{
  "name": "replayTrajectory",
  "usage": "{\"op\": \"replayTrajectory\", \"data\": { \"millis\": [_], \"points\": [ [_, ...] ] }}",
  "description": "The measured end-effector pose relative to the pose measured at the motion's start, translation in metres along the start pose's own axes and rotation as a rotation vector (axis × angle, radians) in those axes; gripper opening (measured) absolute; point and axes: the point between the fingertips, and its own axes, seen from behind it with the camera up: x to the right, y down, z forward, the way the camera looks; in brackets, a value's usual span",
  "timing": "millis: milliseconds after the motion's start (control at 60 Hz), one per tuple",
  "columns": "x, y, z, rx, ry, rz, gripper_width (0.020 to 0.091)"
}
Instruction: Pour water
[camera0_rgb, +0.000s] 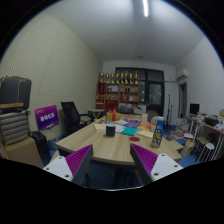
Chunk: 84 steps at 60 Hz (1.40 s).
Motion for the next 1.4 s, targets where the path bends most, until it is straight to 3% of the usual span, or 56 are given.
{"op": "replayTrajectory", "data": {
  "millis": [100,217,467,683,1067,1133,1200,1400],
  "points": [
    [0.012,-0.014,0.014,0.072,0.028,-0.012,0.0845],
    [0.037,-0.012,0.045,0.086,0.043,-0.042,0.0840],
    [0.188,-0.017,0.134,0.112,0.217,0.005,0.0833],
    [0.267,-0.007,0.229,0.042,0.271,-0.029,0.0835],
    [0.326,0.028,0.358,-0.020,0.340,0.037,0.0835],
    [0.336,0.031,0.373,-0.032,0.352,0.059,0.0800],
    [0.341,0.039,0.384,-0.038,0.360,0.111,0.0528],
    [0.347,0.039,0.392,-0.021,0.351,0.211,0.0511]
  ]
}}
